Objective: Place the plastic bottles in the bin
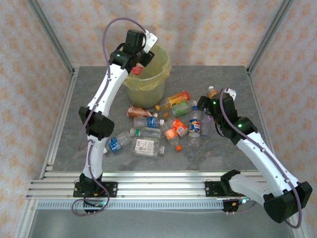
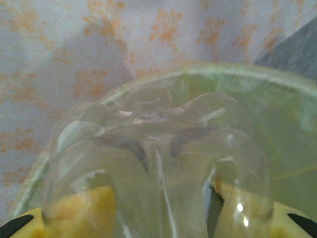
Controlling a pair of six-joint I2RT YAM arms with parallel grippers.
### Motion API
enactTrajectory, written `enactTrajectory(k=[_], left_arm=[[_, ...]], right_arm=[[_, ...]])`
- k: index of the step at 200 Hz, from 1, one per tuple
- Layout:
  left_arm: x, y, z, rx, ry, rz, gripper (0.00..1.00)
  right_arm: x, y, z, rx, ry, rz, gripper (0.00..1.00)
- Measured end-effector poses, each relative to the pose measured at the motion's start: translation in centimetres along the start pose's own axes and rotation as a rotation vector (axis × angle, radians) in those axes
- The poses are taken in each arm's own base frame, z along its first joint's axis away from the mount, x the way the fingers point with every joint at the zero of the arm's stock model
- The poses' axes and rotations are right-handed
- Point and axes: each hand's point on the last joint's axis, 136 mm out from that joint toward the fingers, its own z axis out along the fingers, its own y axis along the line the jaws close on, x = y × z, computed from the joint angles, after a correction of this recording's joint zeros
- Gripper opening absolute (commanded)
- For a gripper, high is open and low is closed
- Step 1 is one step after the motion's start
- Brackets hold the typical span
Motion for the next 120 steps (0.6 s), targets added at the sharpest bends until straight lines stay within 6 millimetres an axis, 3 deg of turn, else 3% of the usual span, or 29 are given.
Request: enactTrajectory(k=[22, 44, 69, 120], left_arm=[[1.8, -1.7, 2.1, 0.003, 0.06, 0.074, 0.54], [3.1, -3.6, 3.5, 0.017, 0.105, 0.138, 0.75], [3.6, -4.9, 4.3, 0.025, 0.124, 0.179, 0.89], [3.7, -4.5, 4.2, 0.011, 0.128, 0.178, 0.92]], right_arm=[[-0.1, -0.1, 0.0, 0.006, -0.004, 0.0, 0.99], [-0.1, -0.2, 0.0, 0.009, -0.007, 0.0, 0.99], [-0.2, -0.3, 0.0, 0.016, -0.01, -0.001, 0.99], [-0.2, -0.8, 0.0, 0.044, -0.017, -0.006, 0.99]])
